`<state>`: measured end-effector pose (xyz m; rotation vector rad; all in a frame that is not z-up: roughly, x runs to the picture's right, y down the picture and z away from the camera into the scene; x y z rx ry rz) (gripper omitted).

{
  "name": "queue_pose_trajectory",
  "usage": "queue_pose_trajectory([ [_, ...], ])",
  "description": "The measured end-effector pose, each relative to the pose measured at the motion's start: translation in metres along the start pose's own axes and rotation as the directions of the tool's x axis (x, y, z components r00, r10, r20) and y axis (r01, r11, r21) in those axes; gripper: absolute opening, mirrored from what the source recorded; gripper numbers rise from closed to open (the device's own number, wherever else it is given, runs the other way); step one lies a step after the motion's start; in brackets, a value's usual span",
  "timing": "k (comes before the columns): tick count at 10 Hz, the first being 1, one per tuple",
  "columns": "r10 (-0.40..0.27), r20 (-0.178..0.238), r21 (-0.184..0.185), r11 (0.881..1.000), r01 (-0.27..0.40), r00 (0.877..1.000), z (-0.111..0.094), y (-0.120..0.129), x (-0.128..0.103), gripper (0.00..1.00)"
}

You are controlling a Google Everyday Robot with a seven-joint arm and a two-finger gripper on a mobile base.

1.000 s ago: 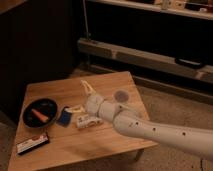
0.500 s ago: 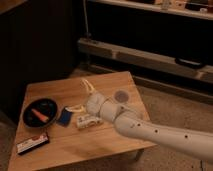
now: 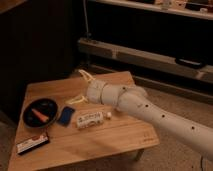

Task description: Place the eraser on the white sponge

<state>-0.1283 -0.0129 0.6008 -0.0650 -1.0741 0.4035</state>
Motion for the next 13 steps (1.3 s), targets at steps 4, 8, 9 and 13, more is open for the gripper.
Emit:
queue_pose_trajectory([
  [4,0.003,-0.089,-0.143,0.99,-0.016,0.996,0.025,0.024,0.015,0.8],
  [8,-0.001,-0.099,-0.237,0.971,-0.023,0.995,0.075,0.079,0.052,0.8],
  [9,-0.007,-0.099,-0.27,0.963,-0.02,0.995,0.091,0.096,0.055,0.8],
  [13,-0.01,-0.12,-0.384,0.922,-0.037,0.993,0.133,0.148,0.08,0.8],
])
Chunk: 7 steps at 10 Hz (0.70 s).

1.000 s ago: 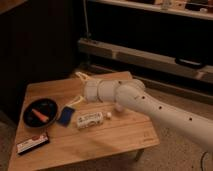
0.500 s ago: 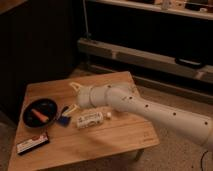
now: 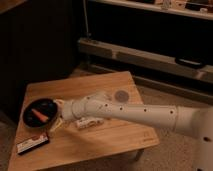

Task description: Place the eraser on the white sponge

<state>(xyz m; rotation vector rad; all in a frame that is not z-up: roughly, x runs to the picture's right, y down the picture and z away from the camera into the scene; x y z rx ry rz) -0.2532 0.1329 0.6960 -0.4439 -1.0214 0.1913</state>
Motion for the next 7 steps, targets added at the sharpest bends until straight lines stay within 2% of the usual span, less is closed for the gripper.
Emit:
queue_pose_trajectory([
  [3,0.018,-0.018,-0.064,0.998,-0.019,1.0,0.027,0.027,0.028,0.8],
  [7,0.032,-0.029,-0.104,0.994,-0.035,0.999,0.041,0.045,0.037,0.8],
])
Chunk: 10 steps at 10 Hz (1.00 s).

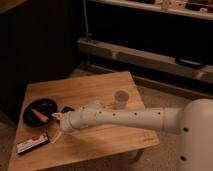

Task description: Place the eraser on the white sponge

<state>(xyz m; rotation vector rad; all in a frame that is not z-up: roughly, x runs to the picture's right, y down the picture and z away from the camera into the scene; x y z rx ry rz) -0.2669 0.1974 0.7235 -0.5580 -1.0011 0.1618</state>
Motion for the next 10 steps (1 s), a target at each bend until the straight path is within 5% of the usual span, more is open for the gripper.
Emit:
queue_pose_trajectory([
  [10,0.001,-0.02,-0.086,0.996,-0.003,1.0,0.052,0.02,0.013,0.8],
])
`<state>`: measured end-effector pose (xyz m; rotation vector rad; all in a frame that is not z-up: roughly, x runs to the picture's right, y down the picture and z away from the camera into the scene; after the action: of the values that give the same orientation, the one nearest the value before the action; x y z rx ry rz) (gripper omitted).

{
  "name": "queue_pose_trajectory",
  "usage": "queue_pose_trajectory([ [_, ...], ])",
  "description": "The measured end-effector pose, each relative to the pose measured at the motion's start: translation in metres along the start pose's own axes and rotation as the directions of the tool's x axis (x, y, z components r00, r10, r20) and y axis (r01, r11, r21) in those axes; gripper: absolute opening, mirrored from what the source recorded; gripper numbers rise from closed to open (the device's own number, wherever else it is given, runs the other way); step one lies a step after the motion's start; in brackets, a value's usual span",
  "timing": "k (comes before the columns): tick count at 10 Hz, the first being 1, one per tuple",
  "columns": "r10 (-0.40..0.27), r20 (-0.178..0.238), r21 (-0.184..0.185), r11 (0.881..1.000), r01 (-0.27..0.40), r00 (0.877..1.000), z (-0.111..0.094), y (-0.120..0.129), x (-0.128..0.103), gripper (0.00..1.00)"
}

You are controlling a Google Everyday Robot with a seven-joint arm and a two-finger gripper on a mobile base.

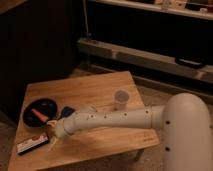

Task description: Place the eraser on the white sponge

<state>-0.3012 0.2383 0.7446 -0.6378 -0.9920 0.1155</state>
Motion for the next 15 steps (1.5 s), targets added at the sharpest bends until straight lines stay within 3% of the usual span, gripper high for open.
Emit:
queue_pose_trajectory([
  [8,0.018,-0.026,-0.049,0.999,-0.019,1.0,0.026,0.008,0.01,0.8],
  [15,0.048,-0.022,-0.049,0.998,-0.049,0.999,0.033,0.007,0.016,0.8],
])
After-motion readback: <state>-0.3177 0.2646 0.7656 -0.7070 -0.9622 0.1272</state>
